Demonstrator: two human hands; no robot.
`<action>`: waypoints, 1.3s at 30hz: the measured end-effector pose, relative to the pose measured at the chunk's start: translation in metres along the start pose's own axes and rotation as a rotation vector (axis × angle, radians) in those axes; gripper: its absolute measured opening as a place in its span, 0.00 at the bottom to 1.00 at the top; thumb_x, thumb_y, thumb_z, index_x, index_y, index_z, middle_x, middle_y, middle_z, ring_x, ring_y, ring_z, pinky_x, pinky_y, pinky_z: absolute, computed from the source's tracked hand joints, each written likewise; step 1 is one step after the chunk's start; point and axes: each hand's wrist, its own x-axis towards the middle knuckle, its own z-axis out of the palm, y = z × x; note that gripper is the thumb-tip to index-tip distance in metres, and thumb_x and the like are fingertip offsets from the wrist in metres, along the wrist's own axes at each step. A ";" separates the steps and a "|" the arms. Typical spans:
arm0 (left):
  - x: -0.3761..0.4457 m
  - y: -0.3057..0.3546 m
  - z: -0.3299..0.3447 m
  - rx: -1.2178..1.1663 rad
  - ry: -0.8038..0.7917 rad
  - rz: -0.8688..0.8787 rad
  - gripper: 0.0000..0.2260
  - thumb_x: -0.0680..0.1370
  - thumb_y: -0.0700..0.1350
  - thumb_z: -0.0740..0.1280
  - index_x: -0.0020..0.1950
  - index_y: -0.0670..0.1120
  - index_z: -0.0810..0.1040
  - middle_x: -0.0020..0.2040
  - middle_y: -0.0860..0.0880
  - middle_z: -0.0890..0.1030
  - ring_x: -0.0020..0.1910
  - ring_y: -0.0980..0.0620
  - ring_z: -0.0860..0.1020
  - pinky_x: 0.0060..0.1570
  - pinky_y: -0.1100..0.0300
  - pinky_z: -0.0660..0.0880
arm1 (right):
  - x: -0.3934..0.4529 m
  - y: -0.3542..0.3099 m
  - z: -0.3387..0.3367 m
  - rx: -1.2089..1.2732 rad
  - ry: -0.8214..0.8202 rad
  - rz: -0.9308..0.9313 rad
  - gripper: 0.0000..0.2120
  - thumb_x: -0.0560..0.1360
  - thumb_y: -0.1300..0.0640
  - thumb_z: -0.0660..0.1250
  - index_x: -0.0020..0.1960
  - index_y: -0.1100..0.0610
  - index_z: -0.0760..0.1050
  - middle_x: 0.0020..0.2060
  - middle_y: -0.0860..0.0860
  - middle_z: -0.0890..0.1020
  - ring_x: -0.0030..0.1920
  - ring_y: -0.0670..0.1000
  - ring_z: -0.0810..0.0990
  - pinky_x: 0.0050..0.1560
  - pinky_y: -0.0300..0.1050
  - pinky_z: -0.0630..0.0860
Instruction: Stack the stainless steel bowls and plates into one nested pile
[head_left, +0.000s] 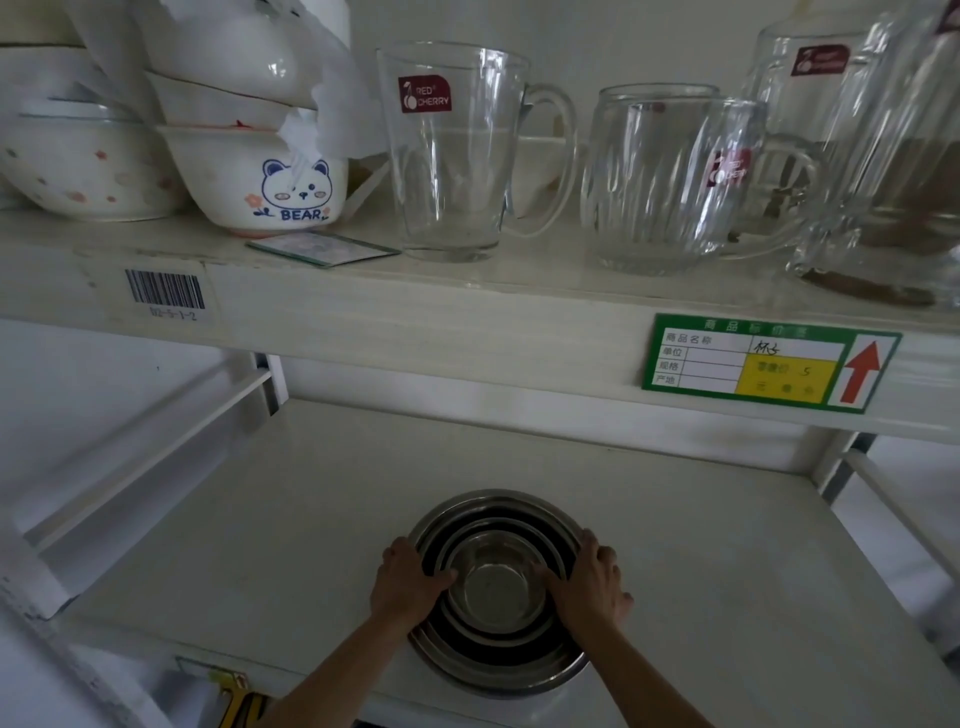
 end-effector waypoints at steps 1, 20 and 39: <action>0.000 0.000 0.000 0.001 -0.003 0.002 0.47 0.72 0.61 0.69 0.78 0.38 0.47 0.78 0.40 0.55 0.77 0.44 0.59 0.74 0.53 0.60 | -0.001 0.001 0.001 0.010 0.008 -0.004 0.42 0.72 0.36 0.66 0.77 0.51 0.51 0.71 0.53 0.65 0.69 0.56 0.68 0.61 0.55 0.69; 0.002 0.001 0.003 0.016 0.015 0.005 0.50 0.72 0.60 0.69 0.78 0.37 0.42 0.79 0.41 0.52 0.77 0.44 0.57 0.73 0.51 0.60 | 0.000 0.007 0.012 0.014 0.090 -0.049 0.41 0.73 0.35 0.64 0.77 0.51 0.51 0.70 0.52 0.66 0.67 0.55 0.70 0.58 0.51 0.71; -0.007 0.010 -0.014 0.179 0.039 0.077 0.49 0.72 0.66 0.64 0.78 0.38 0.45 0.78 0.37 0.52 0.77 0.40 0.54 0.73 0.47 0.59 | 0.000 0.003 -0.009 0.073 -0.036 0.000 0.43 0.71 0.34 0.64 0.77 0.50 0.51 0.72 0.55 0.65 0.71 0.57 0.66 0.64 0.58 0.65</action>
